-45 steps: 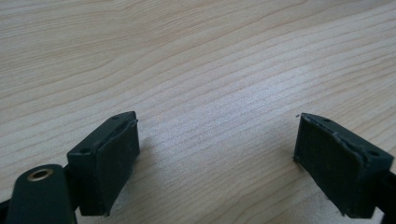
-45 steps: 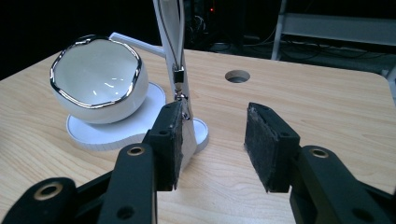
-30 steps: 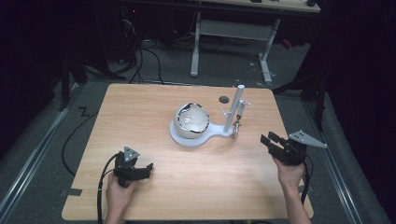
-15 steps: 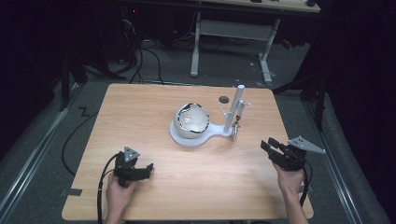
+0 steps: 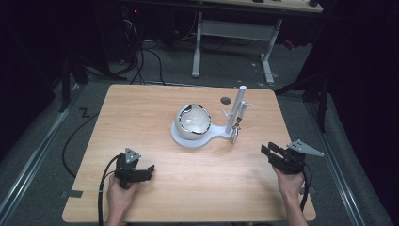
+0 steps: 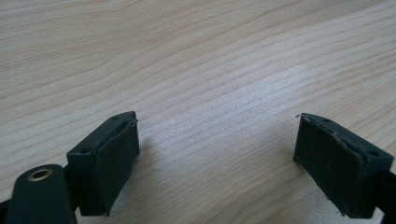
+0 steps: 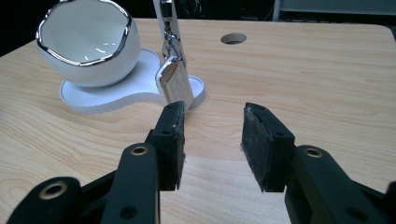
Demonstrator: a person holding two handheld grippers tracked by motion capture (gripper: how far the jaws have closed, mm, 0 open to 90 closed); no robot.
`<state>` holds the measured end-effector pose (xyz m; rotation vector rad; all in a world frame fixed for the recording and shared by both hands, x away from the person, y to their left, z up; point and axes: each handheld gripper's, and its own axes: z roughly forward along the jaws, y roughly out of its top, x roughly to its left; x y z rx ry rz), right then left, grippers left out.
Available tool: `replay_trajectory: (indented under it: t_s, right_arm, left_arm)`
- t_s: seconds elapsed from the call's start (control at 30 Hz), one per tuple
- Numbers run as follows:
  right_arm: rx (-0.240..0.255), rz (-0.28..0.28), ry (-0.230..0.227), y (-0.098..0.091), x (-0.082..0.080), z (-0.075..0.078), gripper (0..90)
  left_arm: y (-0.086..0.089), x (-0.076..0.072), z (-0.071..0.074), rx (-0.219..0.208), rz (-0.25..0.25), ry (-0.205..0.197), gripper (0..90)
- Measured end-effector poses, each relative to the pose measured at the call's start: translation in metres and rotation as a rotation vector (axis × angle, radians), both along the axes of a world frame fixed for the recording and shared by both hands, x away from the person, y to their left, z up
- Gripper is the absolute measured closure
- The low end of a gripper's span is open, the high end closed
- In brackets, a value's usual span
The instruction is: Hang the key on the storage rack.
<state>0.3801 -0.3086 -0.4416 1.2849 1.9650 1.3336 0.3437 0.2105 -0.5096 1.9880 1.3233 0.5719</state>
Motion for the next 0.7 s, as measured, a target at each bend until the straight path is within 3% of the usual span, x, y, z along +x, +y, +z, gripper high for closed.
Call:
replay_trajectory:
  t_s: [0.7]
  right_arm:
    - [-0.041, 0.001, 0.028, 0.011, 0.011, -0.012, 59.4]
  left_arm:
    - [0.000, 0.000, 0.000, 0.000, 0.000, 0.000, 14.4]
